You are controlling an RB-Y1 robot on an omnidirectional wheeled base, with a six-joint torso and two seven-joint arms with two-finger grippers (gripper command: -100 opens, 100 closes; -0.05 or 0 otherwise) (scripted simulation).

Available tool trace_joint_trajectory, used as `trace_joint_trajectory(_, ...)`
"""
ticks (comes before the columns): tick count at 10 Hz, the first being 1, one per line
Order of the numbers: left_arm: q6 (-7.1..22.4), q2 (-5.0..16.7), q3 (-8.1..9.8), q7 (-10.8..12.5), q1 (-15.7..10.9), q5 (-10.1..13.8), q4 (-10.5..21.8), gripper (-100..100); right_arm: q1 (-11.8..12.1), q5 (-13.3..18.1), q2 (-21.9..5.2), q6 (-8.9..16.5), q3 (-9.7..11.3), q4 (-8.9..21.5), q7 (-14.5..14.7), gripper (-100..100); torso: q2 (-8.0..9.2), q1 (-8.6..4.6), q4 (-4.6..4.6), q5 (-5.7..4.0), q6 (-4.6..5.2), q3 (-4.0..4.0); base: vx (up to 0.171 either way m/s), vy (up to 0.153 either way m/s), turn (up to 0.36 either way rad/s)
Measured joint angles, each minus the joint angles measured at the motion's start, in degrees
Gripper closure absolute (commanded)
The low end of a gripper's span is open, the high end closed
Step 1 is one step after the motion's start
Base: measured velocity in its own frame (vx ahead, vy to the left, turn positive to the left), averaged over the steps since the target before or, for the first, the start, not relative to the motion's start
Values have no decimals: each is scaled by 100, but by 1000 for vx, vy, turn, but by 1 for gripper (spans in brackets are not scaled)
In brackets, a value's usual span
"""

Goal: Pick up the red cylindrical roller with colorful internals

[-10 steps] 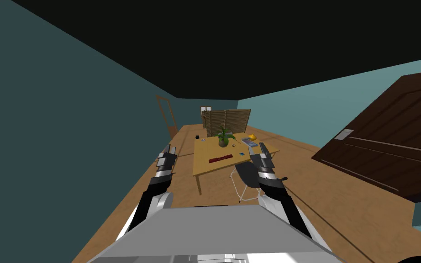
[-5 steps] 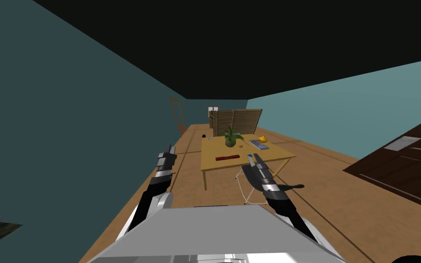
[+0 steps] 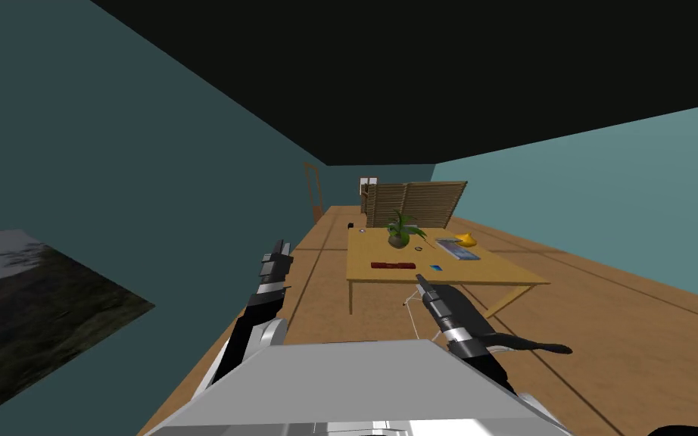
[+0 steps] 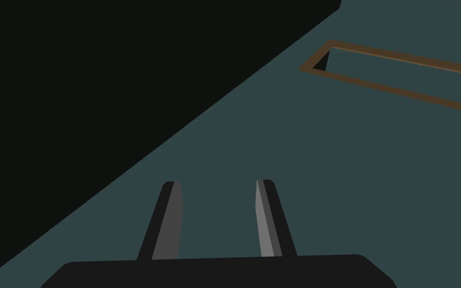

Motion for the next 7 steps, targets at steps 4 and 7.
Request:
trace_joint_trajectory(4, 0, 0, 1, 0, 0, 0, 0, 0, 224, 229, -404, 90, 76, 487, 142, -100, -5, -11, -1, -2, 0, -3, 6, 23, 252)
trace_joint_trajectory(7, 0, 1, 2, 0, 2, 0, 0, 0, 293, 407, -635, 99, 177, 960, 272, -100, -9, -15, -2, -3, 6, -5, 20, 18, 306)
